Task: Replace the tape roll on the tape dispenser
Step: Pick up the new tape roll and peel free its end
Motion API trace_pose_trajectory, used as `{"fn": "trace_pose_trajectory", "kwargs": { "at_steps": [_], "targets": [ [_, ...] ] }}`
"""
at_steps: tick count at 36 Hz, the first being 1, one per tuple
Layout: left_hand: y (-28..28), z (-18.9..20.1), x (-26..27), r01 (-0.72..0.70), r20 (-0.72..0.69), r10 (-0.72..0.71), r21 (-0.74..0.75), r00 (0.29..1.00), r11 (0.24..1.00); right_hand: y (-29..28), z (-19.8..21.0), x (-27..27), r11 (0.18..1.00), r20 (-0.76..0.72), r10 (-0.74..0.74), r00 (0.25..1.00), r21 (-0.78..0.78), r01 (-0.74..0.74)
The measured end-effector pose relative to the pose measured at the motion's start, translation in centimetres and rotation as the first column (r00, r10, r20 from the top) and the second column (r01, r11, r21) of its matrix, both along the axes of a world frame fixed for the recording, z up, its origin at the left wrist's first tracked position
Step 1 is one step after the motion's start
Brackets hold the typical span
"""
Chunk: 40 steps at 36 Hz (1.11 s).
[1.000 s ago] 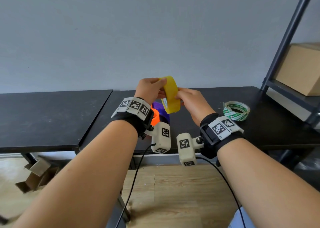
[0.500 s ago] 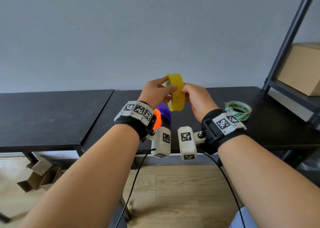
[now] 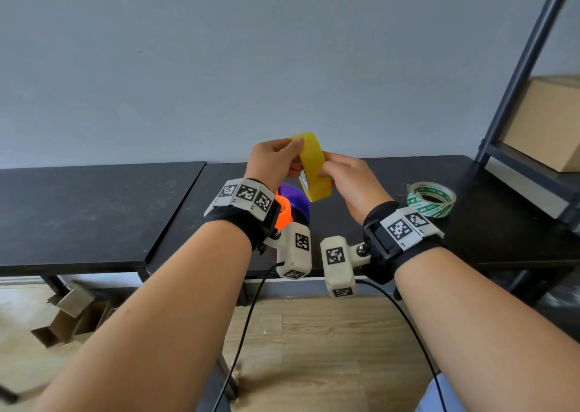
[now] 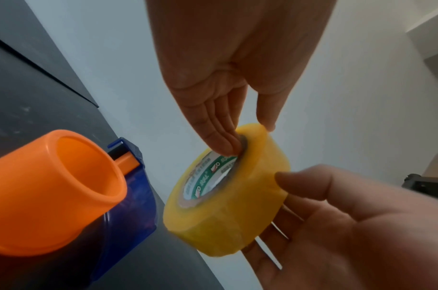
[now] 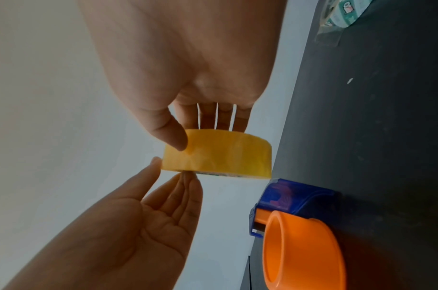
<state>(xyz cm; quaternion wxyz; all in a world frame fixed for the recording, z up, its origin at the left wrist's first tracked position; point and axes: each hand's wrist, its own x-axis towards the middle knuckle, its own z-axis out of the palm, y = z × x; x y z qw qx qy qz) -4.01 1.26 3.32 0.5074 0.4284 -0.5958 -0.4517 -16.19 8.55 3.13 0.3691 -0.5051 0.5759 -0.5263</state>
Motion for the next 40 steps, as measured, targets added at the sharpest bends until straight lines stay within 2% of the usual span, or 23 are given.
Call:
{"fn": "trace_pose_trajectory", "kwargs": {
  "at_steps": [8, 11, 16, 24, 34, 40],
  "targets": [
    [1.2, 0.0, -0.2, 0.089, 0.064, -0.089, 0.012, 0.994, 0.996, -0.3, 0.8, -0.4, 0.999, 0.089, -0.028, 0.996, -0.012, 0.029],
    [1.3, -0.1, -0.2, 0.102, 0.049, -0.102, -0.009, 0.994, 0.995, -0.4, 0.9, -0.5, 0.999, 0.090, -0.041, 0.995, -0.002, 0.042],
    [1.2, -0.3, -0.7, 0.056, 0.038, -0.054, -0.047, 0.998, 0.997, -0.3, 0.8, -0.4, 0.998, 0.087, -0.042, 0.995, 0.040, 0.039],
    [0.9, -0.4, -1.2, 0.051, 0.017, -0.050, -0.024, 0.999, 0.998, -0.4, 0.7, -0.8, 0.995, 0.053, -0.079, 0.995, 0.058, 0.076],
    [0.0, -0.8, -1.7, 0.023, -0.011, -0.023, 0.011, 1.000, 1.000, -0.3, 0.1, -1.2, 0.999, 0.044, -0.003, 0.999, 0.032, 0.001],
    [-0.4, -1.0, -1.4, -0.035, -0.045, 0.038, 0.048, 0.998, 0.998, -0.6, -0.2, -1.2, 0.990, 0.097, -0.100, 0.990, 0.105, 0.090]
  ]
}}
